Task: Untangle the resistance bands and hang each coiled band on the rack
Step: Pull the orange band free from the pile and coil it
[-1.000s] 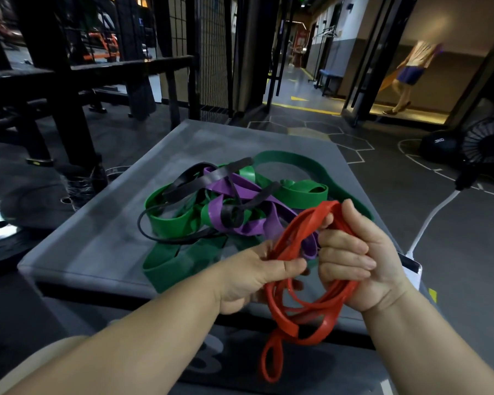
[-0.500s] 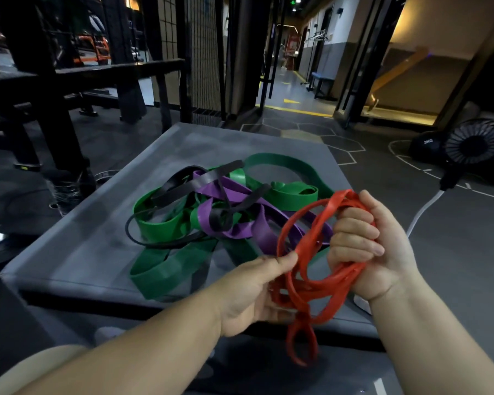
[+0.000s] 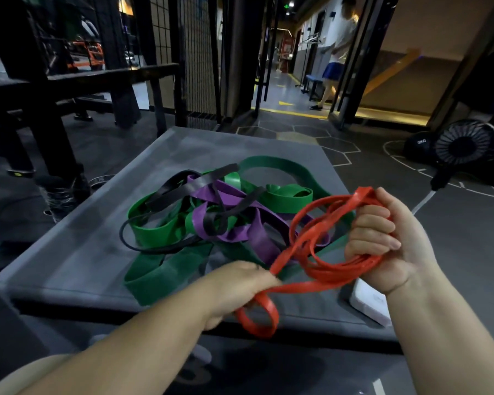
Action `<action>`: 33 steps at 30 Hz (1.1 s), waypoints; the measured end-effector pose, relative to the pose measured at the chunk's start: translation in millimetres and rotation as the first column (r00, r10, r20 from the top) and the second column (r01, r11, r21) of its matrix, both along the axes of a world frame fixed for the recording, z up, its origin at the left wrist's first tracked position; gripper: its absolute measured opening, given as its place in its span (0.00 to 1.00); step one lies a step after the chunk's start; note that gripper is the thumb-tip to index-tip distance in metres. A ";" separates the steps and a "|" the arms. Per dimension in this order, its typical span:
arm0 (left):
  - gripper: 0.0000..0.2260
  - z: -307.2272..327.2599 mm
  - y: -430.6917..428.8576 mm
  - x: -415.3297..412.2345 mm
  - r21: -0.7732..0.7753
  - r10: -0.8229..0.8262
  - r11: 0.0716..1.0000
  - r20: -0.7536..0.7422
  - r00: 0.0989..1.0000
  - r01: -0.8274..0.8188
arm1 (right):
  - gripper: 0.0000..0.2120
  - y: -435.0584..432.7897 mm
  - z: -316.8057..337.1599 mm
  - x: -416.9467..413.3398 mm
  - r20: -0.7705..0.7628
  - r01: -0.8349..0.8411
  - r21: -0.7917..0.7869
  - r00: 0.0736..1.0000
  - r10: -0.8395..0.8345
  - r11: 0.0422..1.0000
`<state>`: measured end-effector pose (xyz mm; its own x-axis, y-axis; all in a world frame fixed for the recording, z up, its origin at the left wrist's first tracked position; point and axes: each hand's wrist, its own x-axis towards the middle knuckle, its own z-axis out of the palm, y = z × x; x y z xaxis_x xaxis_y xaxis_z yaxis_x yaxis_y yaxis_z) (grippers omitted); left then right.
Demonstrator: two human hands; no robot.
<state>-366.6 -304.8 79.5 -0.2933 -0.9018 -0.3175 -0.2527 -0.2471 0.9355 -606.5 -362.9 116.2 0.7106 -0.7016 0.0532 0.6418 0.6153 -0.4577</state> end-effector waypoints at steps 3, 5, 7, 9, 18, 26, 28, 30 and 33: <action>0.08 10.0 -6.3 16.4 -0.162 0.126 0.980 0.083 0.989 -0.112 | 0.32 -4.5 0.8 -10.6 0.001 -0.042 -0.059 0.999 0.042 0.997; 0.11 18.1 -9.0 28.4 -0.142 0.186 0.971 -0.058 0.981 -0.193 | 0.33 -6.5 -0.8 -15.7 -0.012 -0.057 -0.084 0.998 0.056 0.995; 0.10 26.1 -12.1 36.8 0.016 0.269 0.960 -0.325 0.907 -0.279 | 0.33 -7.7 -3.2 -18.9 -0.038 -0.063 -0.106 0.998 0.059 0.992; 0.09 33.2 -15.0 44.7 0.219 0.356 0.934 -0.566 0.744 -0.281 | 0.31 -9.1 -6.4 -20.5 -0.067 -0.056 -0.101 0.997 0.050 0.993; 0.05 36.0 -21.2 71.8 -0.104 0.137 0.982 -0.169 0.976 -0.156 | 0.32 -13.3 -11.0 -27.3 -0.068 -0.101 -0.134 0.993 0.093 0.986; 0.07 31.7 -29.1 77.9 0.113 0.166 0.986 -0.582 0.796 -0.123 | 0.32 -13.6 -12.2 -29.3 -0.072 -0.076 -0.158 0.995 0.065 0.985; 0.16 32.7 -30.9 80.9 0.178 0.188 0.980 -0.681 0.708 -0.088 | 0.32 -13.2 -12.3 -28.2 -0.072 -0.073 -0.161 0.995 0.062 0.984; 0.25 31.6 -32.1 80.7 0.213 0.219 0.973 -0.722 0.656 -0.090 | 0.31 -12.3 -12.4 -27.8 -0.055 -0.070 -0.143 0.996 0.063 0.987; 0.30 30.8 -34.1 77.5 0.243 0.263 0.964 -0.782 0.565 -0.113 | 0.30 -10.3 -11.7 -29.4 -0.038 -0.069 -0.125 0.997 0.064 0.990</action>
<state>-289.1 -338.9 110.3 -0.3236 -0.9305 -0.1715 0.6500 -0.3504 0.6743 -635.9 -373.1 104.5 0.7584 -0.6418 0.1138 0.5842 0.5919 -0.5553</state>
